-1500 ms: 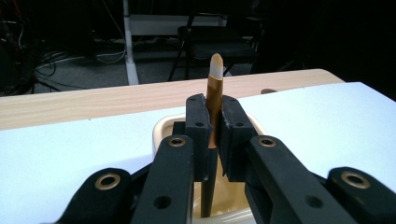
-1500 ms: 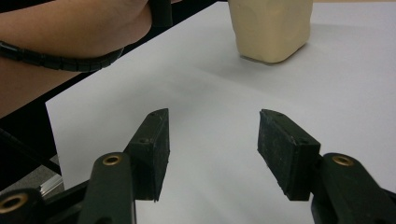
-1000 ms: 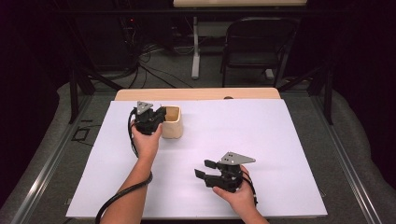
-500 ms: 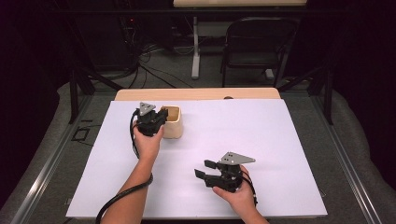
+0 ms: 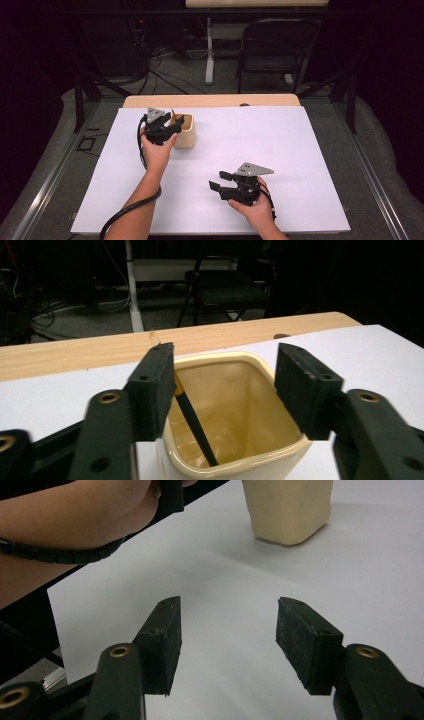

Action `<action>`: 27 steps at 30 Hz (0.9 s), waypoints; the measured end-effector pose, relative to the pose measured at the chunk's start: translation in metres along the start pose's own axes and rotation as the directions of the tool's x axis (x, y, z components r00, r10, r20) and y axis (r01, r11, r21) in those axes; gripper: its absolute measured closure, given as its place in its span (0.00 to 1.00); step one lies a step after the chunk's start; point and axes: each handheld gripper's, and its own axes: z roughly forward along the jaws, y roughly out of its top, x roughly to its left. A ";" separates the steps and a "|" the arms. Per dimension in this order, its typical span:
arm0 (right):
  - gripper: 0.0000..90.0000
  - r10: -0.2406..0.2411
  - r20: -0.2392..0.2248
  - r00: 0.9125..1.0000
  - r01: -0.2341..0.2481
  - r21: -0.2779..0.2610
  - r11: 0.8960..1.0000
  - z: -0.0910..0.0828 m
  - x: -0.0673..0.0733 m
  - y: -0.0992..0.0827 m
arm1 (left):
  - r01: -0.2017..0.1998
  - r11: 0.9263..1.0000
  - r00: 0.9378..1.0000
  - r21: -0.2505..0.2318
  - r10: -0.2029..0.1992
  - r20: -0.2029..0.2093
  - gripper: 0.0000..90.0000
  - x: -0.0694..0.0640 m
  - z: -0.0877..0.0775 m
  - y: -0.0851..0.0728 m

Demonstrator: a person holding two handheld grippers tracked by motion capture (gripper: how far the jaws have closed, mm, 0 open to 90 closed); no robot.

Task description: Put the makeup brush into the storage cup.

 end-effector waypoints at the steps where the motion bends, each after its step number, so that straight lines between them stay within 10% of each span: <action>1: 0.48 0.000 0.000 1.000 0.000 -0.001 1.000 0.000 0.000 0.000 | 0.001 1.000 1.000 0.002 -0.001 0.005 0.44 0.000 0.000 0.001; 27: 0.48 0.002 0.012 1.000 -0.002 0.003 1.000 0.000 -0.002 0.000 | 0.001 1.000 0.999 0.001 -0.001 0.036 0.38 0.004 -0.028 0.002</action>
